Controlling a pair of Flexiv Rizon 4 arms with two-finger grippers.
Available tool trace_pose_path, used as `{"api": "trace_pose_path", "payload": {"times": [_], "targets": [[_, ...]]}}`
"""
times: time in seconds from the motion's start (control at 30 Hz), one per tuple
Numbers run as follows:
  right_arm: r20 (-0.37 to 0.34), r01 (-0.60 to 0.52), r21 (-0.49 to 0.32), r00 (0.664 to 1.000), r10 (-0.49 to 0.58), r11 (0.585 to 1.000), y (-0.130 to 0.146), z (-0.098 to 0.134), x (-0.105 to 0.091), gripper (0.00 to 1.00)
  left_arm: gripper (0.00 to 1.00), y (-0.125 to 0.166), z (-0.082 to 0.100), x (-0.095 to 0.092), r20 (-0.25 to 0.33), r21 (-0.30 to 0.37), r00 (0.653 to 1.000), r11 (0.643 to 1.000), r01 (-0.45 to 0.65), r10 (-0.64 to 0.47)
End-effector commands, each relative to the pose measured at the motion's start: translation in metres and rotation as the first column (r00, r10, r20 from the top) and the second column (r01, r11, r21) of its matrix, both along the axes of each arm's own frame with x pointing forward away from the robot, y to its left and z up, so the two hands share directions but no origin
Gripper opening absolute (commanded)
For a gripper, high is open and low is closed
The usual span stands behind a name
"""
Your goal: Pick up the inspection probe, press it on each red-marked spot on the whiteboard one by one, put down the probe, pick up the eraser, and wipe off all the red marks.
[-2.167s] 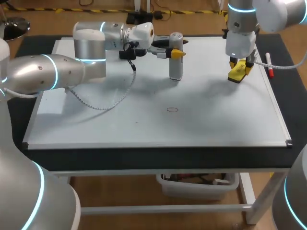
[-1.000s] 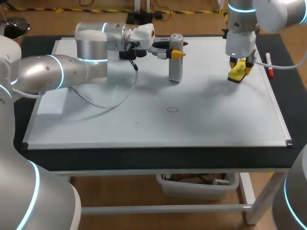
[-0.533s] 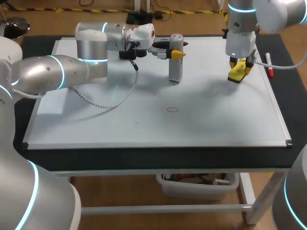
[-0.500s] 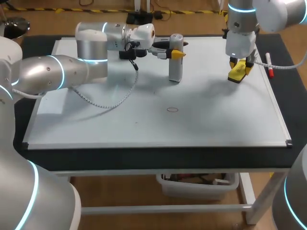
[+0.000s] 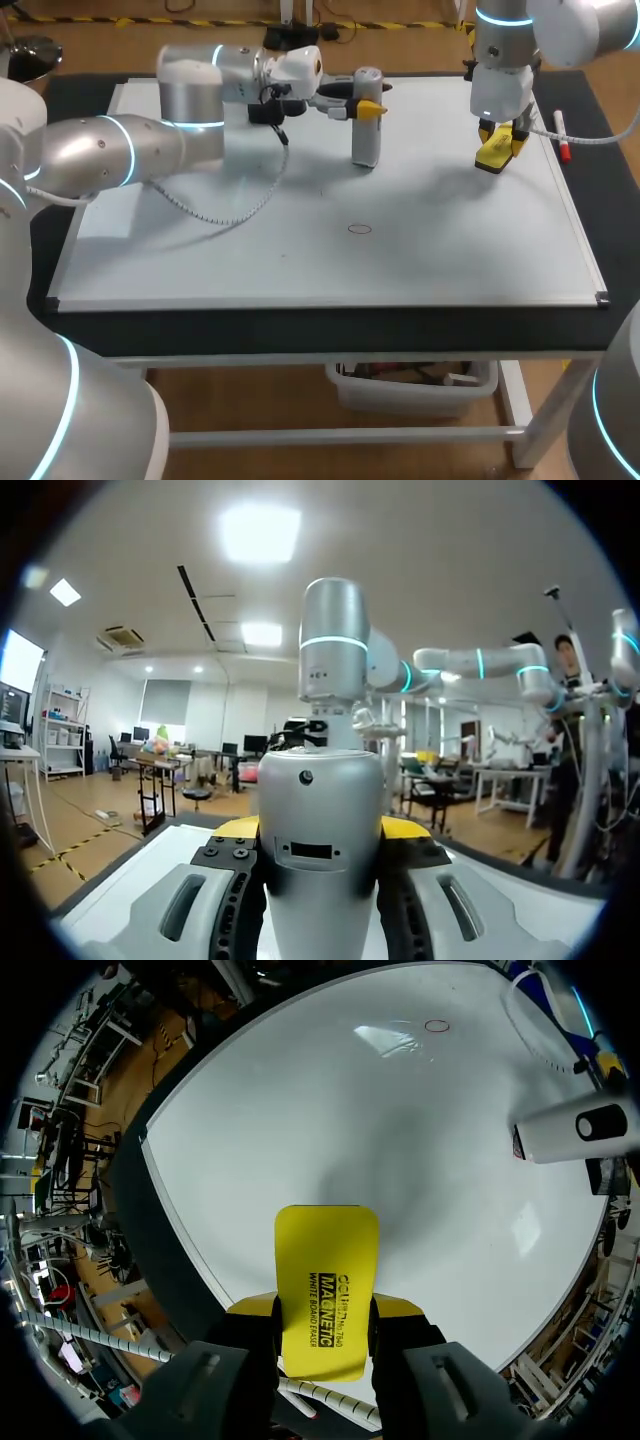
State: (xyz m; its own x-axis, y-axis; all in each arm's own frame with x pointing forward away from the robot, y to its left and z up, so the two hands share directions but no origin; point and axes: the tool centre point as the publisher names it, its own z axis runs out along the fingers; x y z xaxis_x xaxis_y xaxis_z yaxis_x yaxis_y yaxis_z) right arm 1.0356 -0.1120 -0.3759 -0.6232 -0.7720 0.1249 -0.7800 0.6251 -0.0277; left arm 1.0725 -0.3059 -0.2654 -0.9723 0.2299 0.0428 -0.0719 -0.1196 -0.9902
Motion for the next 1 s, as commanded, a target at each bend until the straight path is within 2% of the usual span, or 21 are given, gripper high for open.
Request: {"api": "trace_pose_path", "payload": {"times": [0.03, 0.43, 0.63, 1.0], "targets": [[-0.001, -0.002, -0.002, 1.0, 0.002, 1.0, -0.001, 0.001, 0.001, 0.0, 0.0, 0.016, 0.017, -0.006, 0.019, 0.014, 1.0, 1.0, -0.021, 0.02], [-0.001, -0.002, -0.002, 1.0, 0.002, 1.0, -0.001, 0.001, 0.001, 0.0, 0.0, 0.089, 0.038, -0.013, 0.055, 0.017, 0.99, 0.991, -0.133, 0.132], [-0.001, -0.002, -0.002, 1.0, 0.002, 1.0, -0.001, 0.001, 0.001, 0.0, 0.0, 0.137, 0.044, -0.025, 0.061, 0.007, 0.975, 0.977, -0.214, 0.213], [-0.001, -0.002, -0.002, 1.0, 0.002, 1.0, -0.001, 0.001, 0.001, 0.0, 0.0, 0.215, 0.053, -0.043, 0.08, 0.035, 0.942, 0.943, -0.331, 0.327]]}}
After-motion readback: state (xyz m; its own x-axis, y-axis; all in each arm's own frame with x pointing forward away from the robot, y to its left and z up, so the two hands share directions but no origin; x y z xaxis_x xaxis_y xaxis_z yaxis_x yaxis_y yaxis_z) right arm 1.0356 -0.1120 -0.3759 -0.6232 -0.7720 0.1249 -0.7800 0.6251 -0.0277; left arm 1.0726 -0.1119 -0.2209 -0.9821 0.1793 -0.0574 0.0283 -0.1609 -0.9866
